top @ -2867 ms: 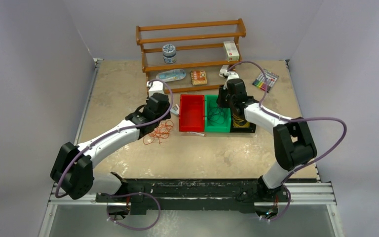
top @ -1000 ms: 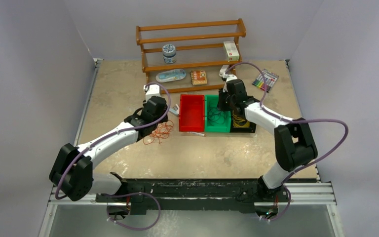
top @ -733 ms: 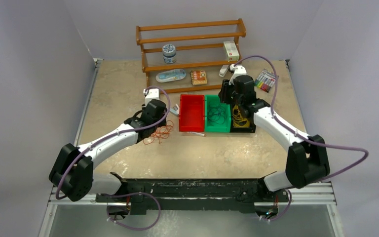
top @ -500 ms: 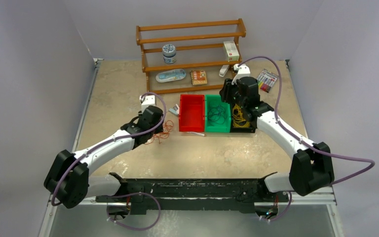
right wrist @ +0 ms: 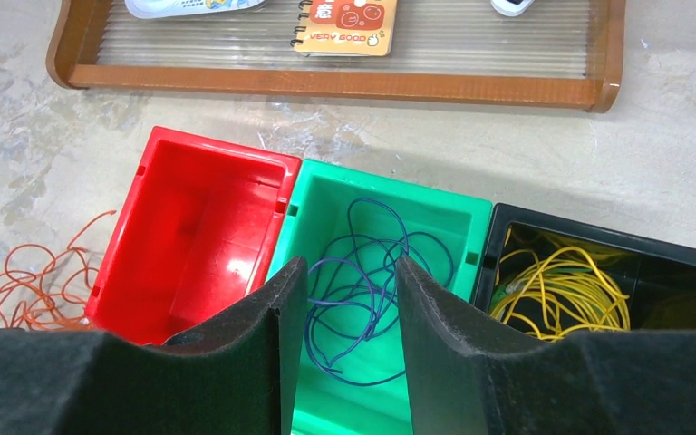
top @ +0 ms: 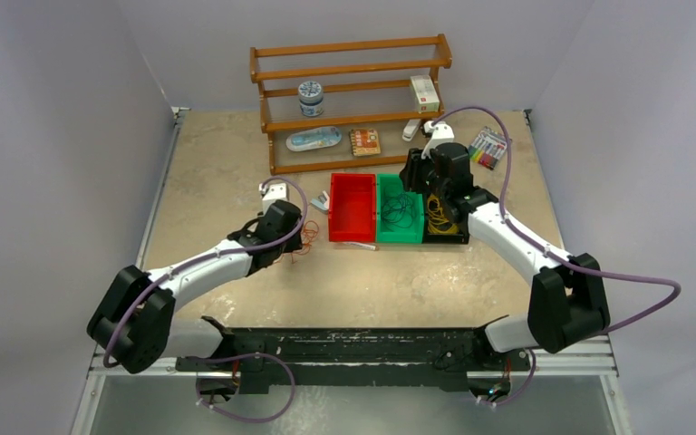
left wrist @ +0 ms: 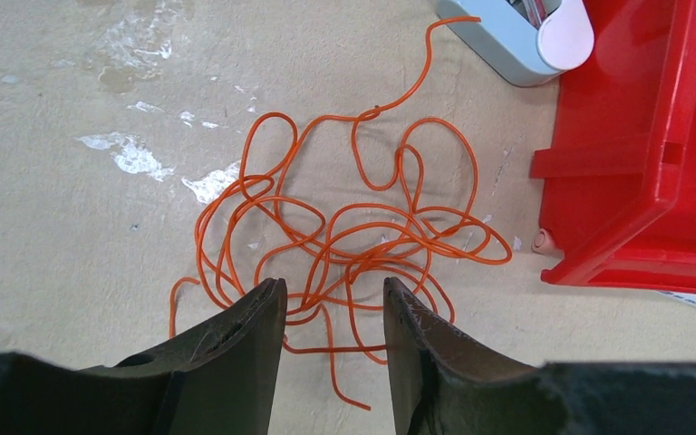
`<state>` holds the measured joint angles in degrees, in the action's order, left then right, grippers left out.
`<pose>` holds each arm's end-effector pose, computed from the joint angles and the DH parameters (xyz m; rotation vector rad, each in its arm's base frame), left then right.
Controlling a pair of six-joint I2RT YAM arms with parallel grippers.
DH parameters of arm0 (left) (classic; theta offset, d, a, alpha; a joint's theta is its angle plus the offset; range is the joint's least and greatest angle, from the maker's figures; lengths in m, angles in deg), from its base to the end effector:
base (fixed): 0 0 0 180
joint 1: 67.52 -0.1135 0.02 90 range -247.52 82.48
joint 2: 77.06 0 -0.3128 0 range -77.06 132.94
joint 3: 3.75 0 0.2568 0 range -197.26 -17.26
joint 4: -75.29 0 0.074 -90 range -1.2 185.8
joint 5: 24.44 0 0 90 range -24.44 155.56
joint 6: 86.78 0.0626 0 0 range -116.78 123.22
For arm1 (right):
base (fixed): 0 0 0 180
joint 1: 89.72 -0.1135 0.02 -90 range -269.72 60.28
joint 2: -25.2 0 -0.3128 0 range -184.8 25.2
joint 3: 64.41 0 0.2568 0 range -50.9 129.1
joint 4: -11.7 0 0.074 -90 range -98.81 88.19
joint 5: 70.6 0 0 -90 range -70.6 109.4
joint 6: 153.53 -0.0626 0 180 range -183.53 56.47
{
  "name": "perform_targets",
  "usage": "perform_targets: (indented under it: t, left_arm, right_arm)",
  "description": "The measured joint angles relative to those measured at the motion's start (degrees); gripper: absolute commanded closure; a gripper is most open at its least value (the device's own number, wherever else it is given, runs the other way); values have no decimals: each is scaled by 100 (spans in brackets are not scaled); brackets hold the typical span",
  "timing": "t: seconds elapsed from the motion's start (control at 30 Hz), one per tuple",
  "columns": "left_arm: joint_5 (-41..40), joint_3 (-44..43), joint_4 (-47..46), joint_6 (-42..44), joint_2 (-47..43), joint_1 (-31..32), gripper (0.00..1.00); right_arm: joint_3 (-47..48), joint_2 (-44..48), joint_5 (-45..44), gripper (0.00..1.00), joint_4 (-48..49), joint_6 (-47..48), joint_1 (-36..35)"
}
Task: Untangle the cables
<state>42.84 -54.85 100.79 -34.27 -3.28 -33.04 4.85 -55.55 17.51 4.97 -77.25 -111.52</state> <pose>0.2259 -0.1258 0.2167 -0.2396 2.3208 -0.1440 0.3268 0.1285 0.3284 -0.1117 1.9043 0.3911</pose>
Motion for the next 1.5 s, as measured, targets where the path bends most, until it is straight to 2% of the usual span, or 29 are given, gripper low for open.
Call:
perform_targets:
  t: [0.17, 0.27, 0.47, 0.73, 0.97, 1.1, 1.3, 1.5]
  left_arm:
    - [0, 0, -173, 15, 258, -2, 66]
    - [0, 0, -269, 33, 417, -15, 79]
    - [-2, 0, -376, 90, 562, -35, 100]
    - [-151, -114, -50, 162, 208, -35, 100]
    - [-278, -367, 103, 264, -520, -35, 100]
    - [-262, -367, 131, 282, -737, -35, 100]
    - [-243, -367, 238, 284, -879, -35, 100]
    - [-227, -369, 297, 278, -960, -35, 100]
  right_arm:
    - [0, -9, 42, 56, 7, 2, 0]
    - [0, -52, 122, 56, 42, -2, 0]
    - [0, -61, 151, 56, 98, -9, 0]
    - [-260, 243, 361, 56, 461, -11, 0]
    - [-273, 306, 1213, 52, 999, 61, -96]
    - [-269, 164, 1644, 48, 1285, 264, -476]
    - [-50, -420, 2251, 47, 1488, 481, -1174]
    - [-20, -765, 2658, 46, 1880, 483, -1572]
